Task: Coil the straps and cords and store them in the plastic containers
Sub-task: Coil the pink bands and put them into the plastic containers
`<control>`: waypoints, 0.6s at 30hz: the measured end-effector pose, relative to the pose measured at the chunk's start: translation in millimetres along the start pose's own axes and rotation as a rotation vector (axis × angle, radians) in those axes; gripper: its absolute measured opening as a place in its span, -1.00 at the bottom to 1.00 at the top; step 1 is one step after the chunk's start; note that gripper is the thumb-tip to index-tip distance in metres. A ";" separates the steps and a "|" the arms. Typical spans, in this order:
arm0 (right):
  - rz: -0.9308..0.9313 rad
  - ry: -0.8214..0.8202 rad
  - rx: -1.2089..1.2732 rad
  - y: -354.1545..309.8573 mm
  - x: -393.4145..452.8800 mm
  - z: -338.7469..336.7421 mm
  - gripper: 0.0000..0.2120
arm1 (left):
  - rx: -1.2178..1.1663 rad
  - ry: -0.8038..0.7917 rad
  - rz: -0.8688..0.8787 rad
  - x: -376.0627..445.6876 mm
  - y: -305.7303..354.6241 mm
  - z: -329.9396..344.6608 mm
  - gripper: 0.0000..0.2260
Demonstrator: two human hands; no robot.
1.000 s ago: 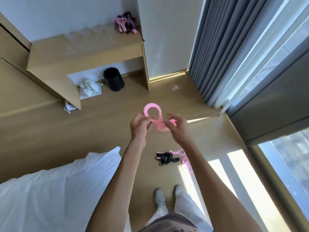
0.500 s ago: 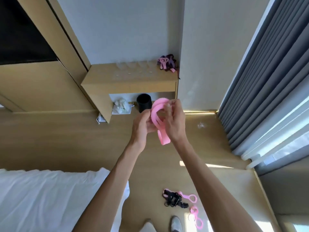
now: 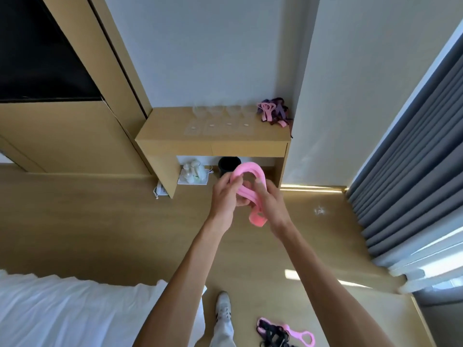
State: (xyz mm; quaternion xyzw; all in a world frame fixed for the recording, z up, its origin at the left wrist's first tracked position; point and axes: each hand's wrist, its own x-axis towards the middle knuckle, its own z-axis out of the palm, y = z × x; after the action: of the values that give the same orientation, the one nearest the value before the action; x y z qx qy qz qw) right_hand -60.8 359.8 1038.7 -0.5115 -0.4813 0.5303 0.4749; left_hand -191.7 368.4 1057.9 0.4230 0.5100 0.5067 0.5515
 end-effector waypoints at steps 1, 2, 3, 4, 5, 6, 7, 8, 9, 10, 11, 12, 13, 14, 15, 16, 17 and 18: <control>0.045 -0.082 0.037 3.2 14.5 7.7 -0.63 | -0.012 -0.009 -0.011 22.7 2.1 -8.6 -0.86; 0.073 -0.130 0.059 6.0 29.3 16.5 -0.60 | 0.017 -0.015 -0.019 45.7 3.1 -18.8 -0.86; 0.092 -0.132 0.050 8.4 45.1 26.5 -0.57 | 0.070 -0.010 -0.033 68.2 2.9 -29.9 -0.86; 0.112 -0.101 0.010 10.9 61.0 36.4 -0.52 | 0.135 0.002 -0.044 89.9 2.1 -41.3 -0.86; 0.140 -0.069 -0.041 13.5 78.1 47.1 -0.48 | 0.201 0.011 -0.047 111.1 0.3 -53.4 -0.86; 0.178 -0.057 -0.081 17.4 94.5 57.8 -0.47 | 0.261 0.010 -0.049 130.1 -2.2 -65.4 -0.84; 0.209 -0.063 -0.101 21.4 110.3 67.9 -0.49 | 0.306 0.003 -0.055 147.6 -3.4 -75.9 -0.82; 0.232 -0.075 -0.104 24.6 125.4 77.6 -0.51 | 0.332 -0.004 -0.065 164.5 -3.3 -85.2 -0.81; 0.251 -0.082 -0.097 26.7 138.9 87.0 -0.54 | 0.336 -0.004 -0.077 180.3 -2.7 -93.1 -0.81; 0.265 -0.079 -0.082 28.1 151.7 95.3 -0.56 | 0.322 0.005 -0.092 194.8 -1.2 -99.5 -0.80; 0.268 -0.064 -0.051 28.3 164.9 102.9 -0.60 | 0.302 0.009 -0.105 208.6 0.8 -104.9 -0.78; 0.257 -0.036 -0.015 27.4 178.6 109.2 -0.68 | 0.286 -0.003 -0.105 222.5 3.5 -108.9 -0.77; 0.234 -0.003 0.011 26.2 193.6 113.8 -0.76 | 0.273 -0.028 -0.090 237.1 6.0 -112.4 -0.77; 0.210 0.028 0.020 26.0 210.6 116.5 -0.81 | 0.262 -0.056 -0.070 252.6 8.1 -115.6 -0.78; 0.193 0.046 0.018 26.0 228.9 118.0 -0.82 | 0.253 -0.074 -0.048 269.3 9.7 -119.1 -0.77; 0.183 0.046 0.009 26.1 247.3 118.7 -0.84 | 0.251 -0.074 -0.028 286.3 11.4 -122.4 -0.75; 0.178 0.034 0.000 26.2 266.4 119.5 -0.86 | 0.251 -0.060 -0.015 304.5 12.8 -125.3 -0.72; 0.175 0.019 -0.008 27.3 285.8 120.0 -0.87 | 0.254 -0.040 -0.014 323.6 12.8 -128.0 -0.69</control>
State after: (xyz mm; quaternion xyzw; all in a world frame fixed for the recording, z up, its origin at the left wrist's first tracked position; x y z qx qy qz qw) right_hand -188.5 639.2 988.8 -0.5586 -0.4324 0.5629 0.4292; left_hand -331.2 684.1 1011.5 0.4961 0.5619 0.4255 0.5070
